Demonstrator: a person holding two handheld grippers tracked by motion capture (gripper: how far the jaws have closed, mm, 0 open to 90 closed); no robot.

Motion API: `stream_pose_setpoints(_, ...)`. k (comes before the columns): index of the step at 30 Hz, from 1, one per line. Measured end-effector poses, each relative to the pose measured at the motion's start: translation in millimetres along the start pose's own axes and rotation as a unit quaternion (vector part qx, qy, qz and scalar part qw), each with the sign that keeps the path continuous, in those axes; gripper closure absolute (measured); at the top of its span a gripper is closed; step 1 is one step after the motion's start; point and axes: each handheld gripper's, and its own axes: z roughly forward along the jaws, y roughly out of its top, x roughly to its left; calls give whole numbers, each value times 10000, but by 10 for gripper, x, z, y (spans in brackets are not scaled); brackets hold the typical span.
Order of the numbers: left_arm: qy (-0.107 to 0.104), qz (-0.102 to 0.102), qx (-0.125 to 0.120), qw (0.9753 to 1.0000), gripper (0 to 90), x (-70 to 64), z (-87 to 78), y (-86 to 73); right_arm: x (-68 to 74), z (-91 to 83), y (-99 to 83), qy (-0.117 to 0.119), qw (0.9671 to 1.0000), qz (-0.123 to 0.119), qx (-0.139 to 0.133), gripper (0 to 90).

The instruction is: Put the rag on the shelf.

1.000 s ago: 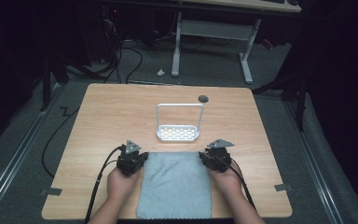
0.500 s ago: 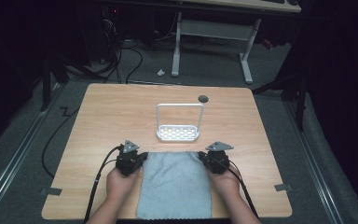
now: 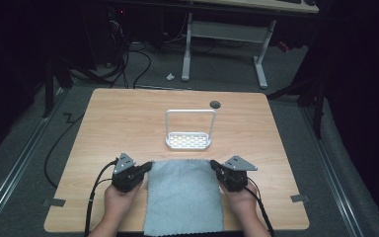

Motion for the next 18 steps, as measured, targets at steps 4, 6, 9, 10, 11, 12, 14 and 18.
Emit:
stream_pose_setpoints(4,6,82,-148,9999,899,-74,-32,59,-3,-91,41,-93,9997,-35,-243,898)
stream_pose_setpoints(6,49,150,-250,9996,899,-97,-53,112,-12,-130,58,-118,9992,-20,-370,898)
stream_pose_setpoints(9,113,150,-424,9989,899,-113,-101,191,-12,-183,94,-168,9983,-52,-550,898)
stream_pose_setpoints(10,132,150,-500,9985,899,-122,-121,212,-11,-203,107,-183,9980,-54,-607,899)
stream_pose_setpoints(11,138,146,-546,9983,899,-129,-144,236,-10,-221,122,-186,9976,-56,-664,899)
stream_pose_setpoints(12,149,154,-603,9979,899,-137,-162,259,-13,-241,138,-199,9973,-74,-708,899)
stream_pose_setpoints(14,157,173,-659,9976,899,-152,-188,302,-9,-284,170,-195,9965,-52,-811,898)
stream_pose_setpoints(18,146,171,-798,9966,899,-176,-223,391,-10,-362,253,-210,9945,-95,-1018,898)
